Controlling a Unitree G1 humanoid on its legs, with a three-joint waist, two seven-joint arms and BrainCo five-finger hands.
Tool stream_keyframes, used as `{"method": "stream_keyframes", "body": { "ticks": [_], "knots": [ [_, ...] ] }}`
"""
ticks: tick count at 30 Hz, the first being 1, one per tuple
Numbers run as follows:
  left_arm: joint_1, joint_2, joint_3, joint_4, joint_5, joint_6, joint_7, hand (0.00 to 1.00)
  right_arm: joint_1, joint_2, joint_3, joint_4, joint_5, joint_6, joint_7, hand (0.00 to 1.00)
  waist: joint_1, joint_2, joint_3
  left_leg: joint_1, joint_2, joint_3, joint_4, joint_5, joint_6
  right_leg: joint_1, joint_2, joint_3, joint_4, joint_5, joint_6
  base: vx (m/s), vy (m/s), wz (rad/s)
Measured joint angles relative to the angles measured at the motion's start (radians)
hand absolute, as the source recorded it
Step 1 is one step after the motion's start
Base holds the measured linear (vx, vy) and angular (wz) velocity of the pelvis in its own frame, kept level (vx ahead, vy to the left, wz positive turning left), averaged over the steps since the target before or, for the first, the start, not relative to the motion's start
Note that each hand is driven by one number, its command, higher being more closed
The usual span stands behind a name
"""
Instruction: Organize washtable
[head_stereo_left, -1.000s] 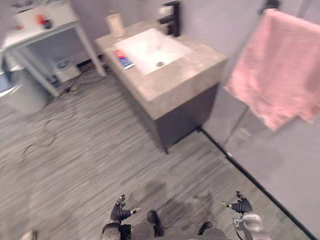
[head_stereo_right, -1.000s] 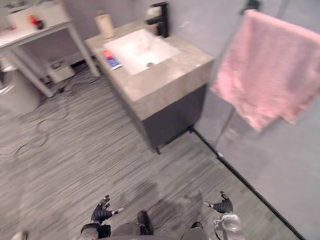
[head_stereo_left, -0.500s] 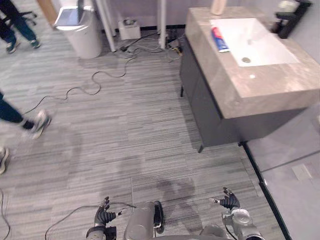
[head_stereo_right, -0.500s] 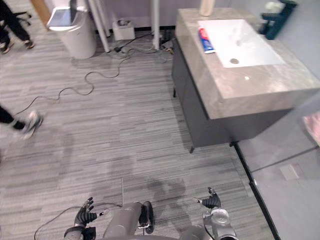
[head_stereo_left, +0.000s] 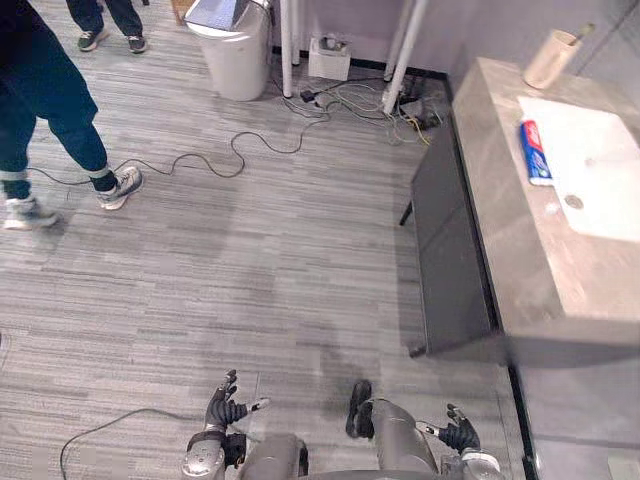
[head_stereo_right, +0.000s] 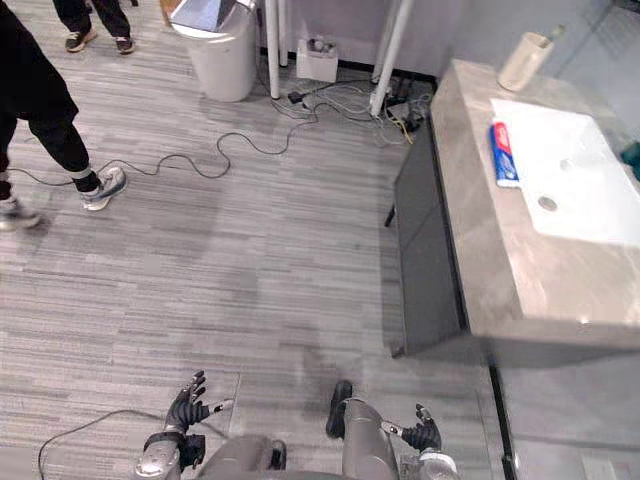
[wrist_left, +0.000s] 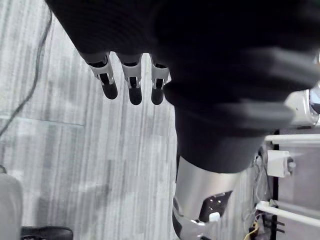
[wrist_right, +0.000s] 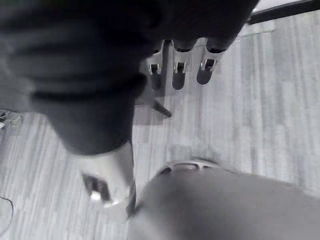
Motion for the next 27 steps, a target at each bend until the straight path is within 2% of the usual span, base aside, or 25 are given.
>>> {"method": "stream_keyframes", "body": {
  "ticks": [1, 2, 3, 5, 6, 7, 8, 9, 10, 11, 12, 13, 14, 15, 17, 18, 19, 20, 21, 22, 23, 25, 26, 27],
  "knots": [
    [0.005, -0.009, -0.003, -0.003, 0.000, -0.007, -0.001, 0.00, 0.003, 0.006, -0.001, -0.004, 0.006, -0.001, -0.001, 0.00, 0.003, 0.016, -0.010, -0.009, 0.032, 0.022, 0.039, -0.008, 0.001, 0.050, 0.011, 0.001, -0.079, -0.015, 0.020, 0.58, -0.045, -0.55],
    [0.003, -0.014, 0.002, -0.002, 0.000, -0.010, 0.000, 0.00, 0.011, 0.013, -0.003, -0.005, 0.011, 0.004, -0.003, 0.00, 0.015, 0.041, -0.021, -0.011, 0.086, 0.069, 0.068, -0.075, 0.016, 0.153, 0.048, 0.016, -0.191, -0.058, 0.037, 0.51, 0.077, -0.67],
    [-0.020, -0.006, 0.008, -0.003, 0.000, -0.009, 0.000, 0.00, -0.030, 0.022, -0.015, -0.006, 0.016, 0.005, -0.004, 0.00, 0.006, 0.052, -0.011, -0.074, 0.110, 0.086, 0.061, -0.158, 0.028, 0.175, 0.057, 0.060, -0.209, -0.064, 0.030, 0.54, 0.106, -0.60],
    [-0.049, 0.006, 0.010, -0.003, 0.000, -0.010, 0.001, 0.00, -0.056, 0.042, -0.025, 0.004, 0.016, 0.006, -0.007, 0.00, 0.009, 0.024, 0.005, -0.148, 0.086, 0.095, 0.037, -0.185, 0.055, 0.208, 0.017, 0.083, -0.248, -0.064, 0.031, 0.35, 0.132, -0.17],
    [-0.058, 0.014, 0.014, 0.000, 0.000, -0.015, 0.002, 0.00, -0.093, 0.056, -0.038, 0.033, 0.016, 0.006, -0.007, 0.00, 0.015, -0.031, 0.032, -0.221, 0.054, 0.105, -0.080, -0.180, 0.047, 0.245, -0.043, 0.094, -0.280, -0.061, 0.035, 0.36, 0.153, -0.11],
    [-0.054, 0.013, 0.013, 0.006, 0.000, -0.014, 0.002, 0.00, -0.104, 0.055, -0.040, 0.044, 0.016, 0.005, -0.007, 0.00, 0.020, -0.036, 0.034, -0.236, 0.050, 0.091, -0.160, -0.165, 0.024, 0.257, -0.055, 0.101, -0.287, -0.061, 0.036, 0.42, 0.244, -0.39],
    [-0.044, 0.006, 0.013, 0.011, 0.000, -0.013, 0.002, 0.00, -0.124, 0.053, -0.046, 0.060, 0.016, 0.005, -0.009, 0.00, 0.040, -0.018, 0.031, -0.243, 0.048, 0.015, -0.389, -0.074, -0.016, 0.282, -0.059, 0.125, -0.306, -0.066, 0.066, 0.27, 0.242, -0.60],
    [-0.035, 0.000, 0.014, 0.014, -0.001, -0.012, 0.002, 0.00, -0.126, 0.048, -0.052, 0.057, 0.016, 0.004, -0.009, 0.00, 0.051, -0.007, 0.030, -0.233, 0.064, -0.013, -0.498, 0.047, -0.016, 0.294, -0.057, 0.135, -0.312, -0.070, 0.107, 0.38, 0.352, -0.81],
    [-0.039, -0.010, 0.022, 0.045, -0.003, -0.008, 0.005, 0.00, -0.129, 0.056, -0.060, 0.057, 0.016, 0.005, -0.012, 0.00, 0.071, -0.020, 0.030, -0.192, 0.047, 0.031, -0.520, 0.169, 0.060, 0.321, -0.081, 0.156, -0.337, -0.078, 0.152, 0.39, 0.339, -0.53],
    [-0.047, -0.012, 0.041, 0.042, -0.008, -0.007, 0.015, 0.00, -0.128, 0.066, -0.054, 0.041, 0.016, 0.004, -0.011, 0.00, 0.069, -0.025, 0.025, -0.197, 0.037, 0.032, -0.501, 0.161, 0.067, 0.329, -0.088, 0.151, -0.360, -0.057, 0.166, 0.43, 0.348, -0.46],
    [-0.049, -0.006, 0.051, 0.030, -0.009, -0.012, 0.023, 0.00, -0.127, 0.079, -0.052, 0.019, 0.015, 0.002, -0.009, 0.00, 0.074, -0.025, 0.025, -0.205, 0.041, 0.034, -0.432, 0.127, 0.082, 0.345, -0.084, 0.151, -0.382, -0.014, 0.177, 0.36, 0.265, -0.46],
    [-0.046, 0.002, 0.051, 0.030, -0.008, -0.012, 0.023, 0.00, -0.127, 0.086, -0.051, 0.005, 0.013, 0.000, -0.008, 0.00, 0.076, -0.025, 0.024, -0.191, 0.043, 0.043, -0.371, 0.094, 0.113, 0.368, -0.089, 0.162, -0.381, 0.001, 0.176, 0.26, 0.191, -0.62],
    [-0.046, 0.004, 0.050, 0.030, -0.008, -0.012, 0.023, 0.00, -0.125, 0.088, -0.052, 0.001, 0.012, 0.000, -0.008, 0.00, 0.081, -0.025, 0.024, -0.178, 0.045, 0.055, -0.351, 0.081, 0.120, 0.376, -0.094, 0.175, -0.375, 0.007, 0.178, 0.23, 0.187, -0.87],
    [-0.043, 0.003, 0.046, 0.024, -0.007, -0.012, 0.023, 0.00, -0.115, 0.088, -0.052, -0.010, 0.006, 0.000, -0.008, 0.00, 0.096, -0.020, 0.019, -0.149, 0.056, 0.087, -0.318, 0.039, 0.124, 0.377, -0.098, 0.206, -0.341, 0.020, 0.188, 0.20, 0.212, -0.99],
    [-0.038, 0.003, 0.039, 0.024, -0.006, -0.012, 0.022, 0.00, -0.094, 0.089, -0.053, -0.026, 0.003, -0.001, -0.007, 0.00, 0.094, 0.004, 0.002, -0.085, 0.068, 0.095, -0.342, -0.063, 0.111, 0.325, -0.096, 0.238, -0.197, 0.010, 0.207, 0.17, 0.208, -0.93],
    [-0.044, 0.008, 0.026, 0.030, -0.006, -0.012, 0.021, 0.00, -0.078, 0.097, -0.050, -0.029, -0.001, 0.003, -0.004, 0.00, 0.093, -0.010, 0.004, -0.047, 0.057, 0.125, -0.359, -0.092, 0.113, 0.247, -0.122, 0.254, -0.028, 0.005, 0.221, 0.11, 0.129, -0.60],
    [-0.043, 0.014, 0.023, 0.032, -0.006, -0.011, 0.021, 0.00, -0.064, 0.101, -0.050, -0.029, -0.004, 0.004, -0.001, 0.00, 0.091, -0.017, 0.004, -0.021, 0.052, 0.143, -0.368, -0.105, 0.114, 0.206, -0.135, 0.261, 0.056, 0.021, 0.230, 0.14, 0.115, -0.64],
    [-0.041, 0.016, 0.003, 0.039, -0.006, -0.010, 0.021, 0.00, -0.035, 0.107, -0.050, -0.029, -0.004, 0.008, 0.001, 0.00, 0.084, -0.018, 0.002, 0.029, 0.047, 0.156, -0.373, -0.132, 0.109, 0.156, -0.146, 0.260, 0.195, 0.024, 0.230, 0.15, 0.057, -0.43],
    [-0.032, 0.017, -0.005, 0.041, -0.006, -0.009, 0.021, 0.00, -0.004, 0.112, -0.049, -0.029, -0.004, 0.011, 0.001, 0.00, 0.071, -0.015, 0.004, 0.065, 0.047, 0.166, -0.380, -0.154, 0.114, 0.129, -0.141, 0.253, 0.270, 0.000, 0.223, 0.23, 0.026, -0.46],
    [-0.012, 0.026, -0.004, 0.043, -0.006, -0.010, 0.021, 0.00, 0.034, 0.118, -0.035, -0.028, -0.005, 0.017, 0.002, 0.00, 0.057, -0.031, -0.010, 0.123, 0.047, 0.189, -0.410, -0.169, 0.108, 0.082, -0.124, 0.222, 0.328, -0.054, 0.196, 0.24, -0.022, -0.34],
    [-0.007, 0.029, -0.004, 0.044, -0.006, -0.010, 0.021, 0.00, 0.043, 0.119, -0.032, -0.027, -0.005, 0.019, 0.002, 0.00, 0.052, -0.037, -0.014, 0.136, 0.047, 0.199, -0.426, -0.171, 0.104, 0.060, -0.116, 0.193, 0.327, -0.073, 0.191, 0.25, -0.059, -0.42],
    [-0.004, 0.028, 0.002, 0.068, -0.006, -0.011, 0.020, 0.00, 0.031, 0.112, -0.030, 0.012, -0.006, 0.019, 0.002, 0.00, 0.035, -0.041, -0.018, 0.183, 0.061, 0.240, -0.463, -0.155, 0.092, 0.025, -0.100, 0.058, 0.222, -0.092, 0.163, 0.24, -0.072, -0.47],
    [-0.004, 0.027, 0.006, 0.099, -0.006, -0.010, 0.020, 0.00, 0.009, 0.109, -0.031, 0.045, -0.006, 0.019, 0.002, 0.00, 0.031, -0.044, -0.022, 0.216, 0.065, 0.270, -0.483, -0.148, 0.080, 0.011, -0.082, -0.071, 0.065, -0.074, 0.136, 0.44, -0.104, -0.69],
    [-0.003, 0.036, 0.008, 0.121, -0.006, -0.009, 0.020, 0.00, 0.002, 0.114, -0.028, 0.076, -0.015, 0.019, 0.002, 0.00, 0.029, -0.064, -0.037, 0.219, 0.048, 0.268, -0.482, -0.147, 0.062, 0.018, -0.041, -0.127, -0.130, 0.030, 0.080, 0.48, -0.107, -0.67]
  ]
}}
